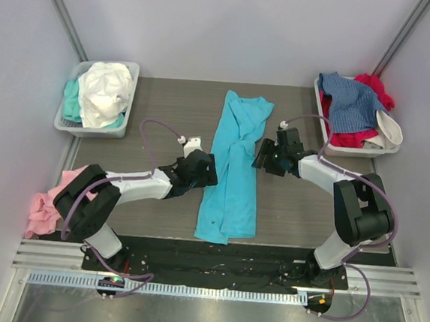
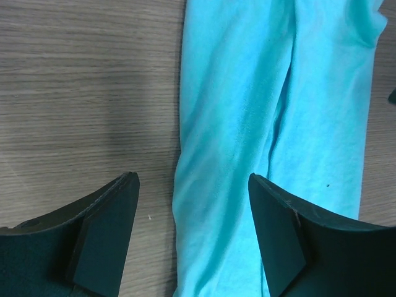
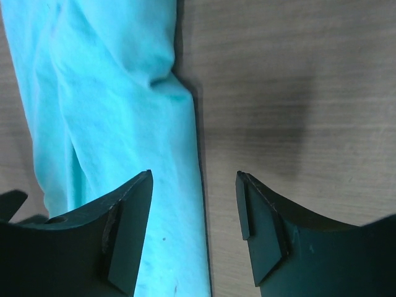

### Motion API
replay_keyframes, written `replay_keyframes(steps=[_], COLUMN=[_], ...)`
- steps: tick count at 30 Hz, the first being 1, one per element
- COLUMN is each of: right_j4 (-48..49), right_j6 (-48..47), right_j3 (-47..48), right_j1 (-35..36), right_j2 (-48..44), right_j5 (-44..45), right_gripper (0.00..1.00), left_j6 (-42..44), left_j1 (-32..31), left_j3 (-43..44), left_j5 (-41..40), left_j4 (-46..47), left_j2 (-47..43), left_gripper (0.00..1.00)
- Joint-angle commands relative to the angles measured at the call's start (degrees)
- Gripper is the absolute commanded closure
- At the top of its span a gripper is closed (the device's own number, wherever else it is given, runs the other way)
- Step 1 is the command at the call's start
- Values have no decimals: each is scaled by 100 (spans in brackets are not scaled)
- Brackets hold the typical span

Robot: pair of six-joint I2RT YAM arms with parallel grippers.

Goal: Fold and stack the t-shirts
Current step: Fold the tshirt

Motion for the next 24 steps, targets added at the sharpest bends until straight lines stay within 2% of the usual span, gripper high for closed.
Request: replay_keyframes(steps=[1, 5, 10, 13, 14, 16, 17, 19, 20, 24], right_j4=[303, 364, 479, 523, 540, 575, 584, 584, 584, 505], right_j6=[236, 298, 395, 438, 447, 500, 509, 561, 579, 650], right_j3=[-411, -684, -939, -1036, -1062, -1159, -1185, -1273, -1299, -1475], right_j1=[48, 101, 294, 373, 409, 453, 479, 497, 523, 602], right_j2=[-357, -463, -437, -410, -419, -428, -445, -489, -550, -866], right_j5=[-502, -599, -757, -784, -801, -810, -810, -802, -810, -714], right_gripper=[36, 36, 36, 40, 48, 63, 78, 89, 98, 99], left_j6=[66, -4, -83, -101, -101, -127, -136, -145, -171, -276], left_j1=[-1, -1, -1, -1, -1, -1, -1, -1, -1, -9], left_j3=[-54, -36, -27, -62, -89, -159, -185, -290, -326, -563], left_j5=[278, 481, 683, 745, 780, 797, 815, 850, 868, 982], left_j4=[495, 697, 864, 900, 908, 917, 917, 900, 874, 768], left_j2=[268, 540, 813, 849, 840, 813, 787, 717, 691, 428], left_gripper=[25, 26, 33, 49, 58, 67, 77, 89, 100, 100])
